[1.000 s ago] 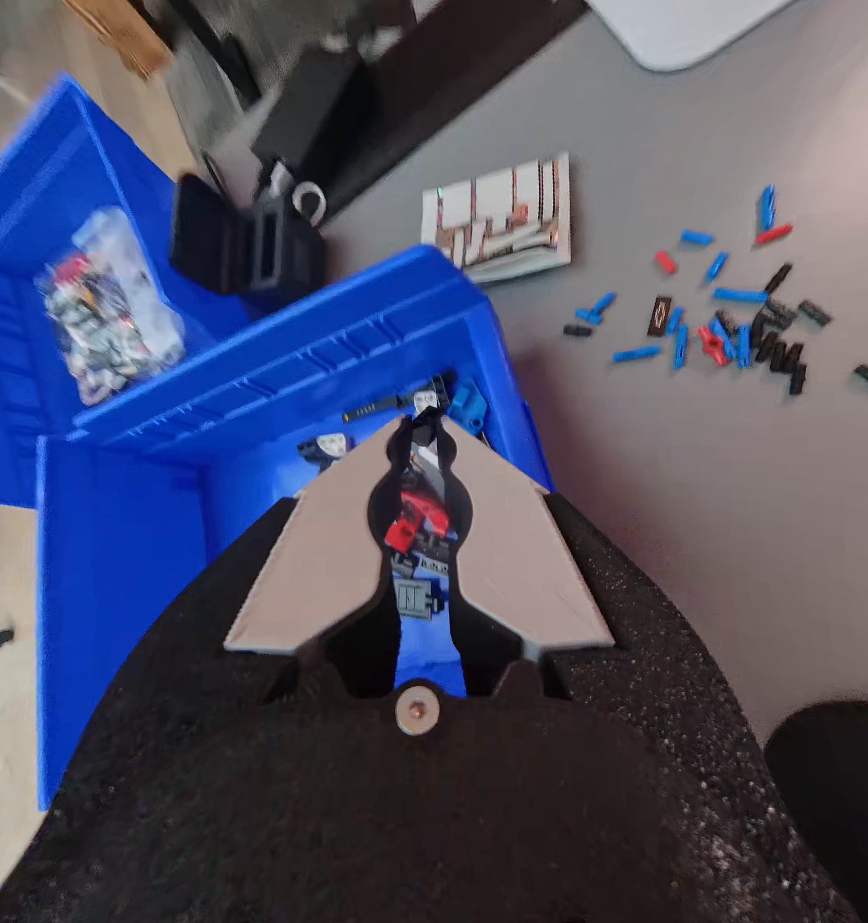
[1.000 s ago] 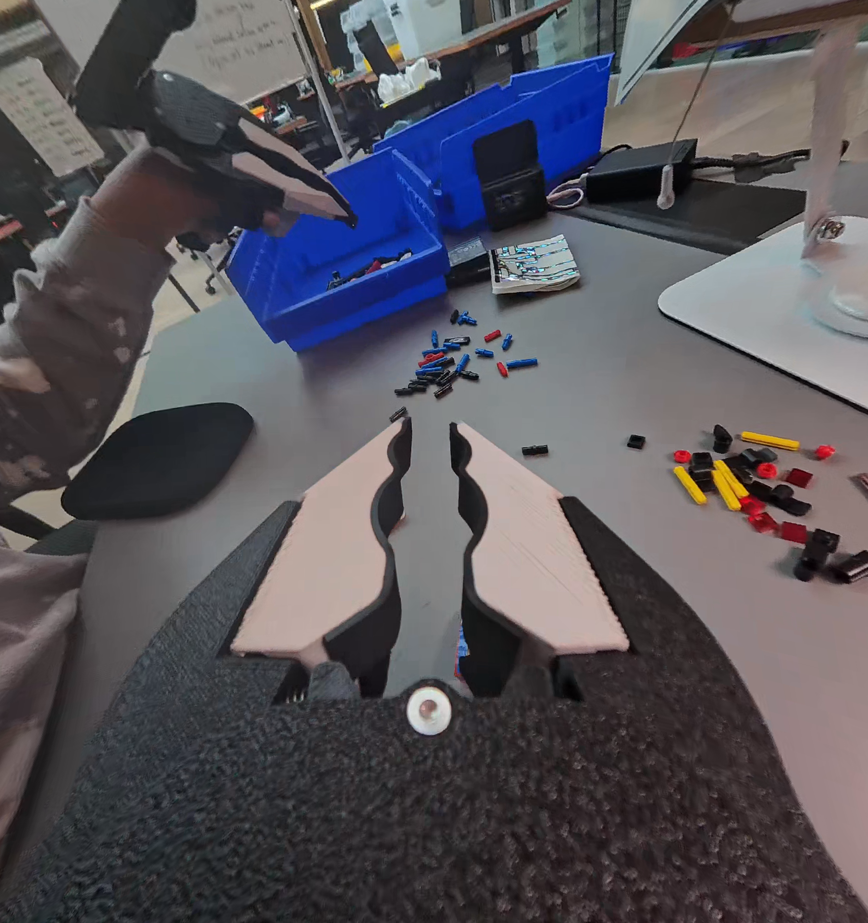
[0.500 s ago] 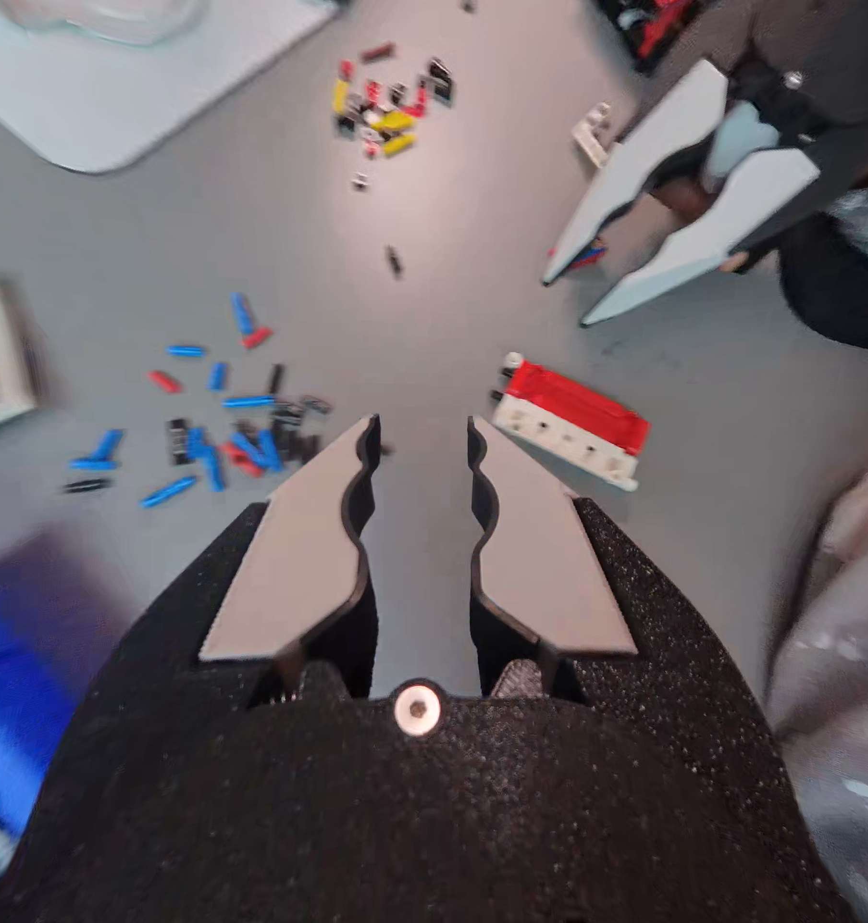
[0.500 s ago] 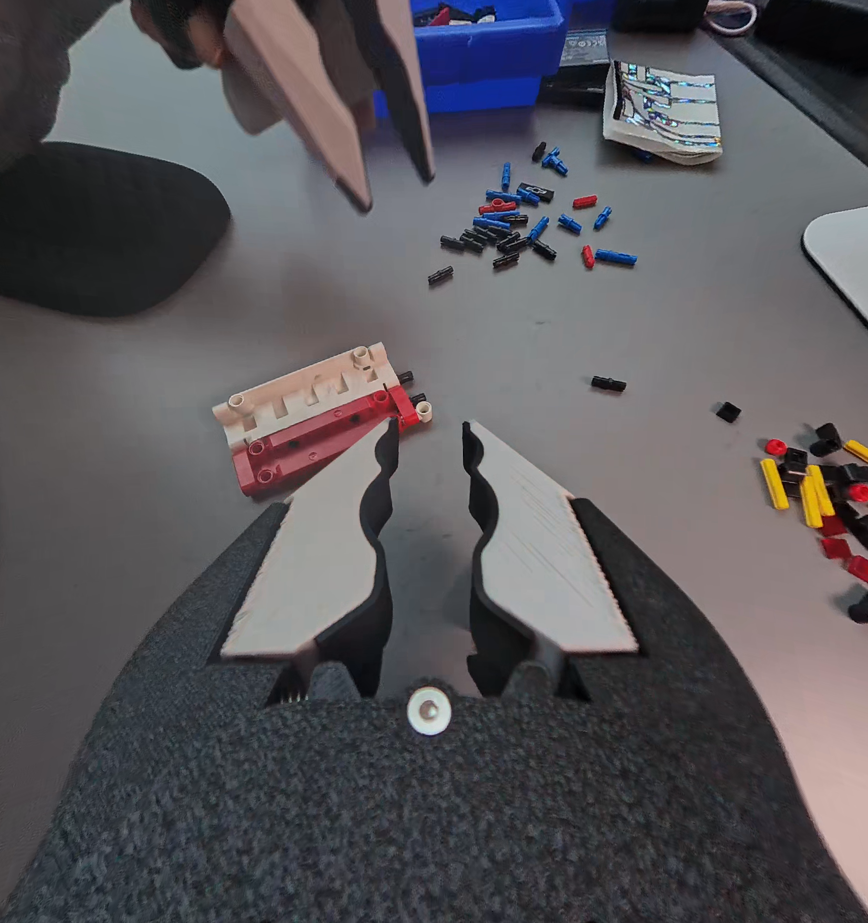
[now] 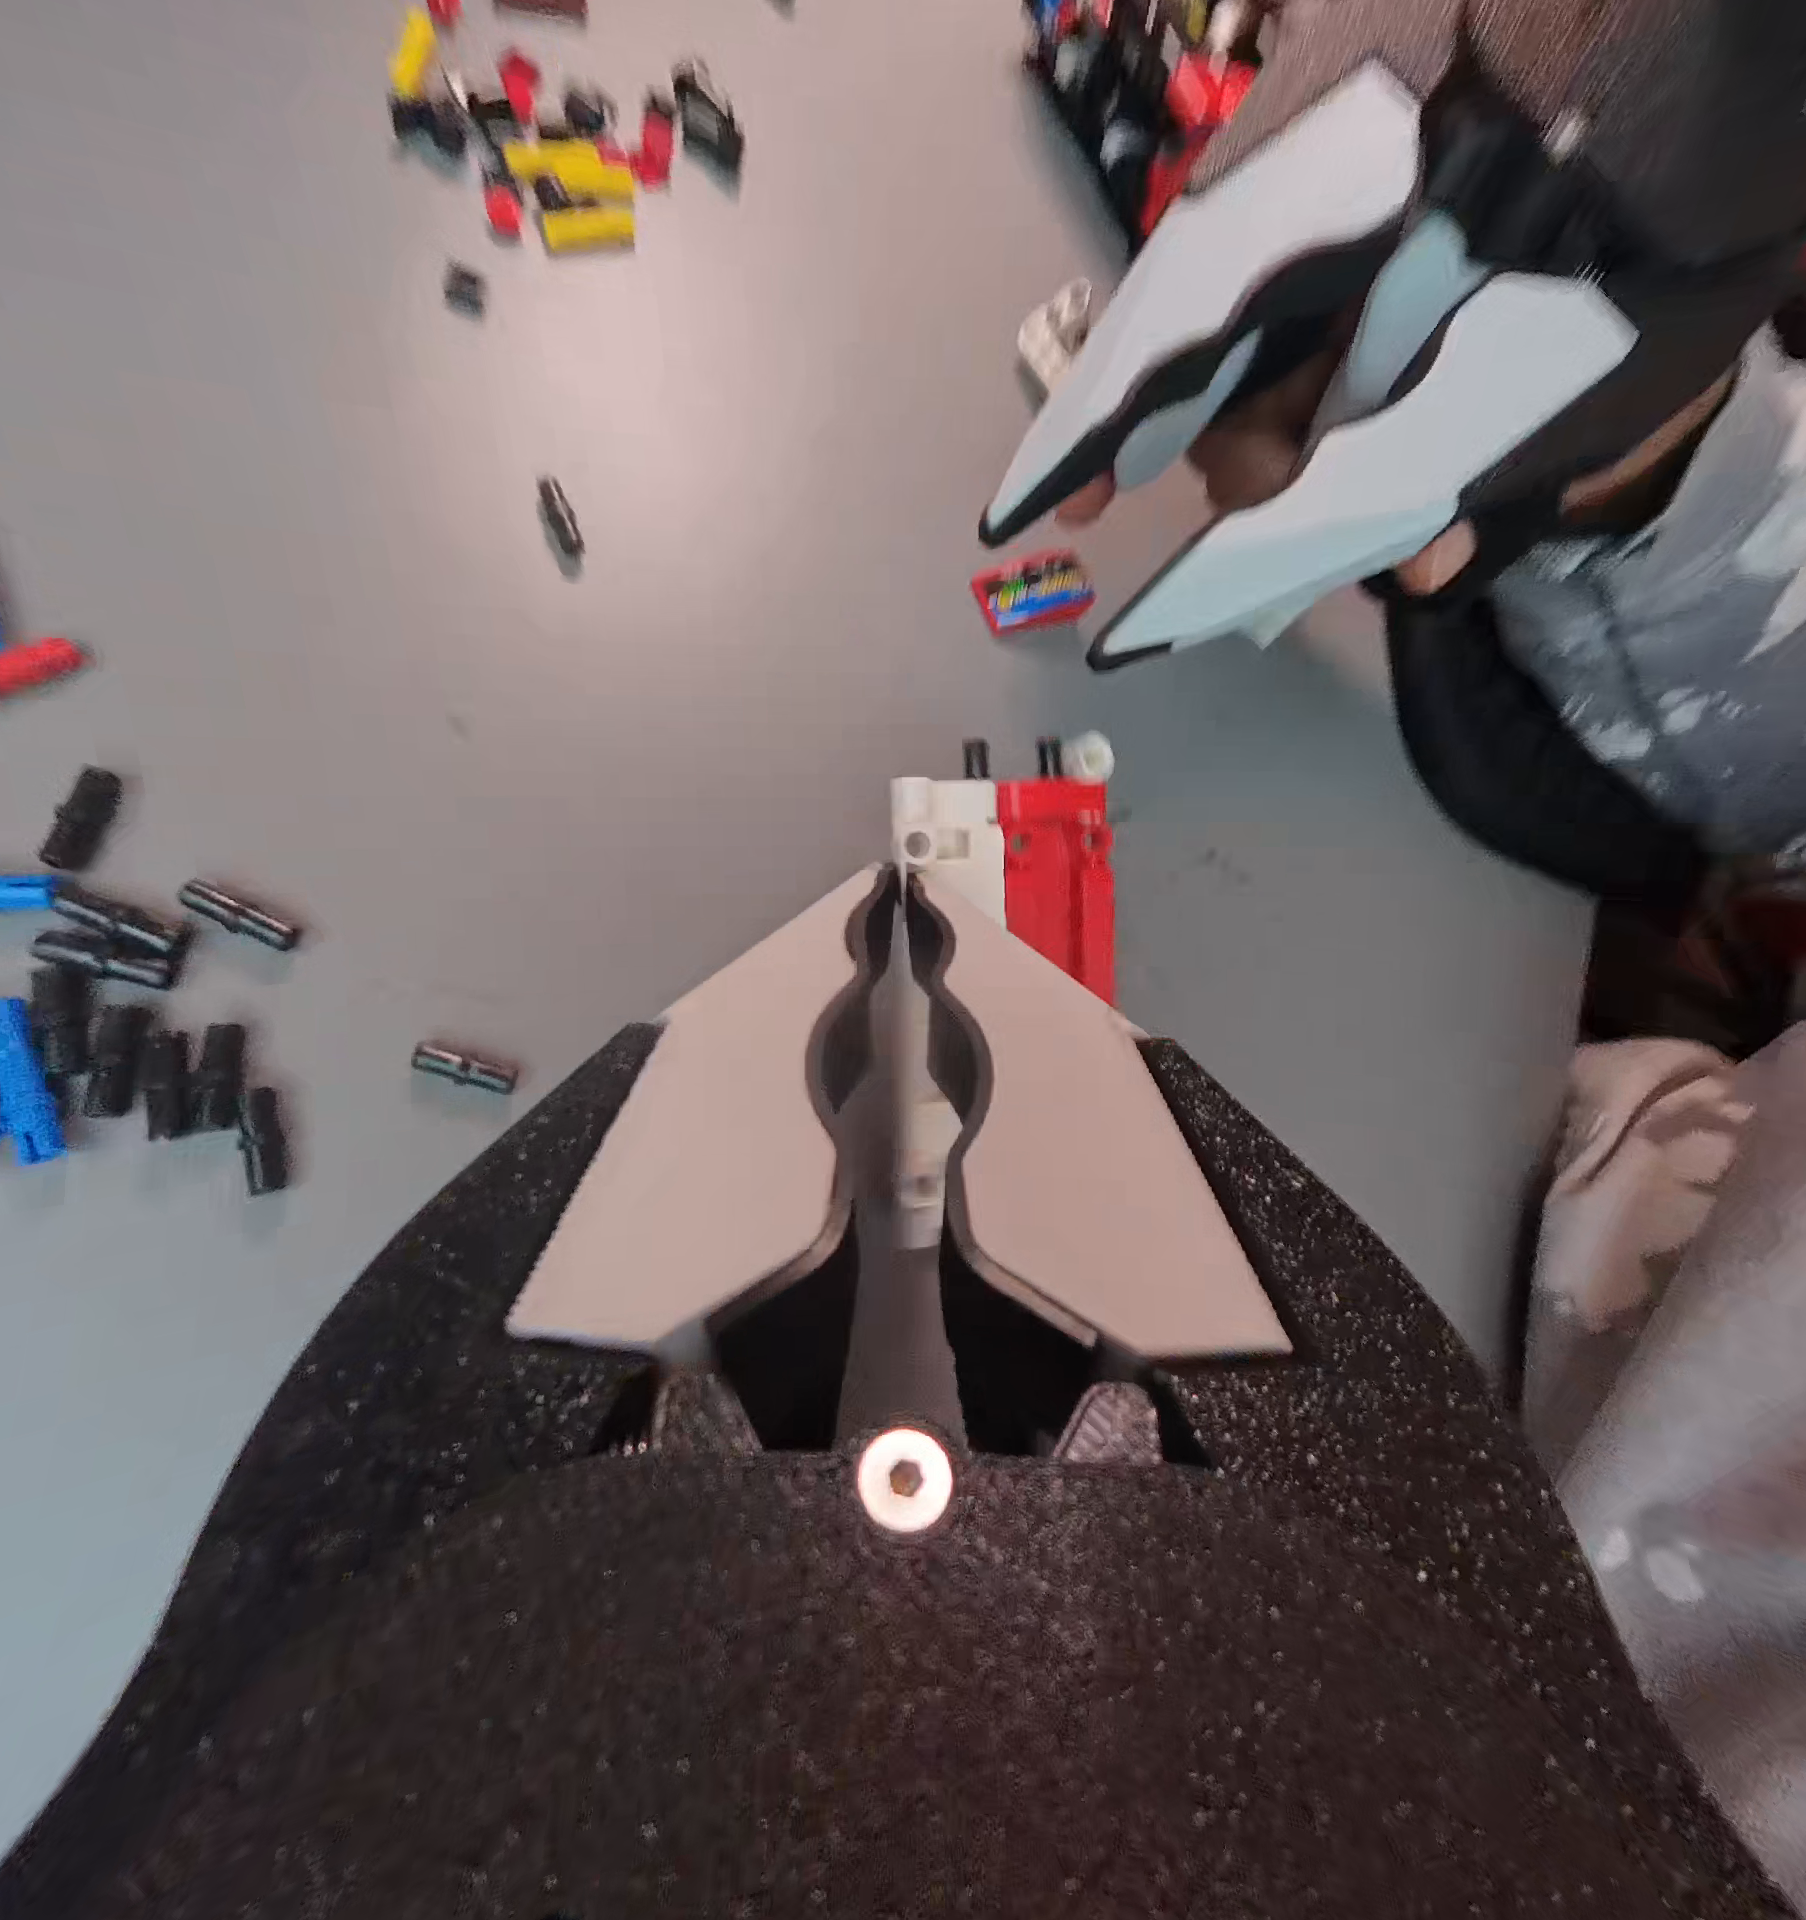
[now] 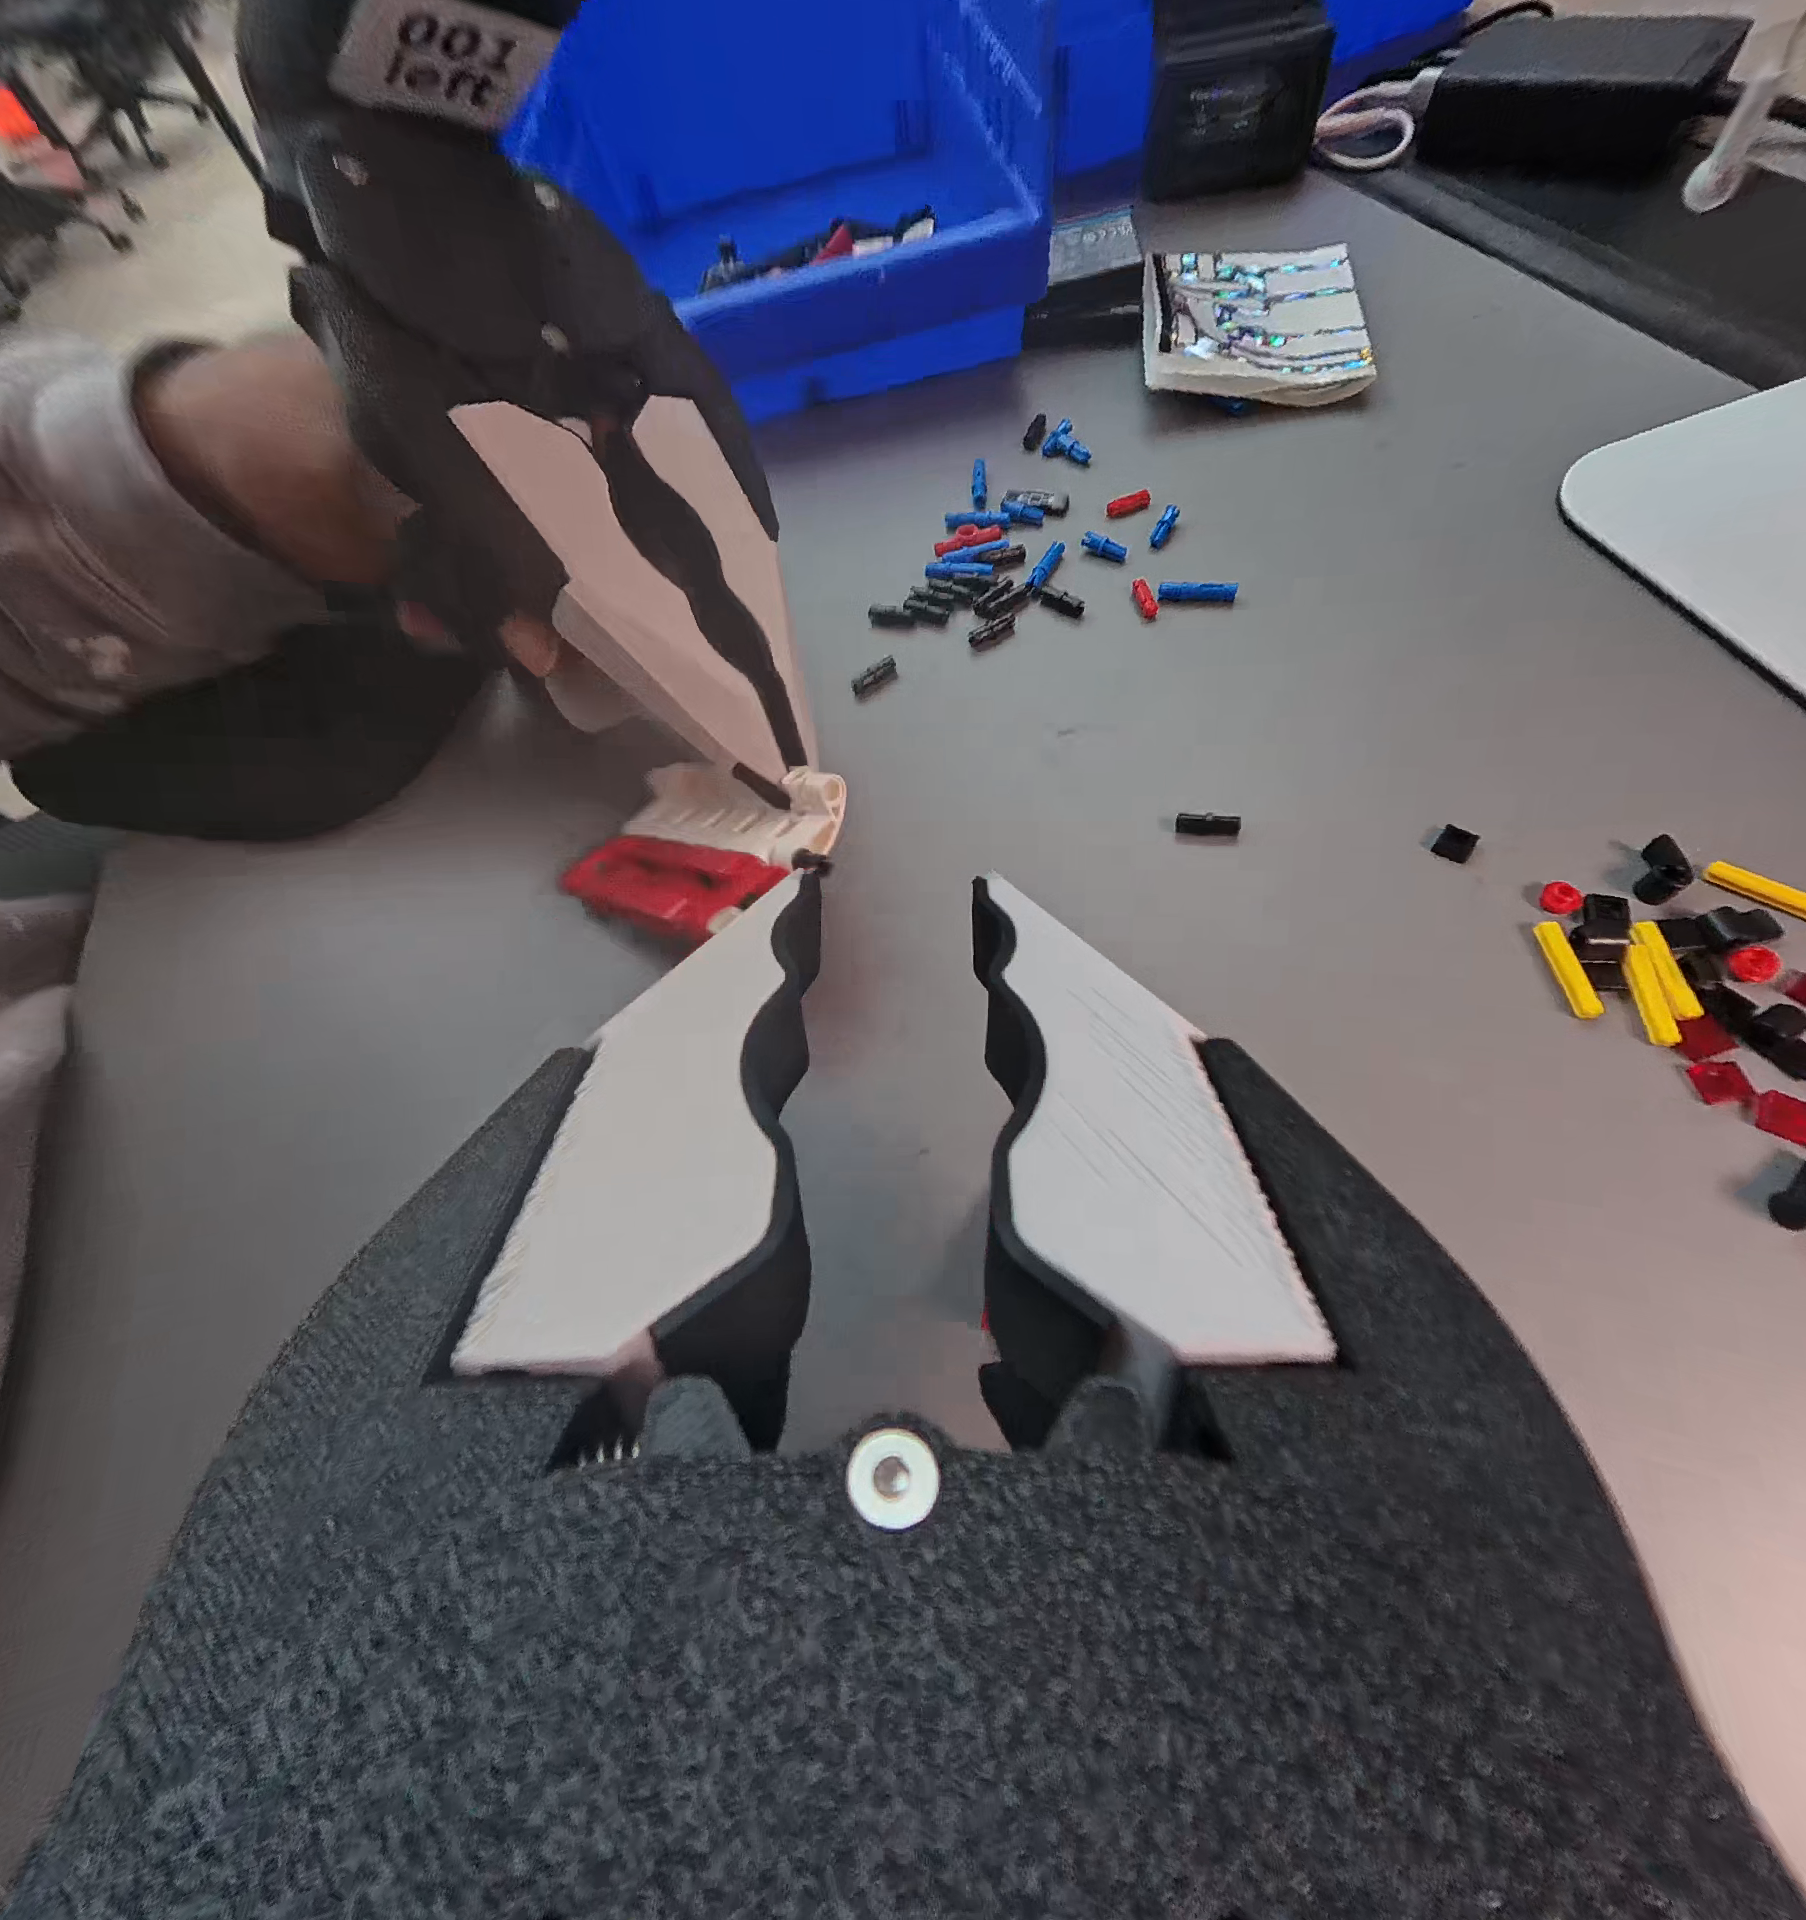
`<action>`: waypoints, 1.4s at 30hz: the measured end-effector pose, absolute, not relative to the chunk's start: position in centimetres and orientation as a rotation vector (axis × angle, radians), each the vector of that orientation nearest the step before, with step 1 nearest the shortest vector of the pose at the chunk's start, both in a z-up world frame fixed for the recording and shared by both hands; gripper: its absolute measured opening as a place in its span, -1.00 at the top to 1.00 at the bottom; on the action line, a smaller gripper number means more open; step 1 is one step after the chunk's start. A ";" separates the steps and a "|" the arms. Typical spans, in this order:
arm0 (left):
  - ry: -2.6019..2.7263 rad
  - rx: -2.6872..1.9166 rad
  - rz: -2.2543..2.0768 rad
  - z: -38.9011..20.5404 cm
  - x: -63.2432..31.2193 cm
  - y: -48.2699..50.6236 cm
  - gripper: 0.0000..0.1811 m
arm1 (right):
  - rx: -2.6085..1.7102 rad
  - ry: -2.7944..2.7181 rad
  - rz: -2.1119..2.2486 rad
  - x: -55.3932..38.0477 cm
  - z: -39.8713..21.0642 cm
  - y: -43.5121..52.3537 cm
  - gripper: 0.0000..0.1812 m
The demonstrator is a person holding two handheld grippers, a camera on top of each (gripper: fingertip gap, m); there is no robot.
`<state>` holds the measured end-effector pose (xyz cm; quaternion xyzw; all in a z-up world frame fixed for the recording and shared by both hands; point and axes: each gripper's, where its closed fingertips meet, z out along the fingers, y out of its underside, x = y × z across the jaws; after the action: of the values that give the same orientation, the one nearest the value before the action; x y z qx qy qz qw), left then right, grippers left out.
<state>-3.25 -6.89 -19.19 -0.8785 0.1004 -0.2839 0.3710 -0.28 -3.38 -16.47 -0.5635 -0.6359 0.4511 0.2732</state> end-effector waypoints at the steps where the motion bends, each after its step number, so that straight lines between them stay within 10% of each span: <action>1: 0.201 -2.168 -0.755 -17.8 -3.8 -6.2 1.00 | -1.532 -1.646 1.273 -0.4 -15.6 -3.1 0.62; 10: -0.150 -1.688 -0.734 -9.7 -7.1 -3.2 1.00 | -1.542 -1.299 1.732 -2.4 -11.5 -5.7 0.32; 17: -0.093 -1.621 -0.873 -8.8 -3.5 -2.6 0.96 | -1.423 -1.363 1.452 -1.8 -11.5 -3.3 0.91; 23: 0.296 -1.774 -1.054 -9.8 -0.1 -5.2 0.66 | -1.417 -1.781 1.350 1.9 -13.6 -3.9 0.92; 38: -0.223 -1.352 -1.380 -7.4 -3.1 -4.2 0.93 | -1.233 -1.247 1.722 -0.6 -7.9 -4.4 0.58; 42: -0.228 -1.309 -1.469 -7.3 -1.4 -4.6 0.92 | -1.192 -1.203 1.643 -1.3 -7.1 -4.9 0.88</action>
<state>-1.42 -4.55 -7.33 -0.5526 -0.0963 -0.6202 0.5483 -1.26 -4.90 -7.13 -0.4669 -0.4714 0.6439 0.3812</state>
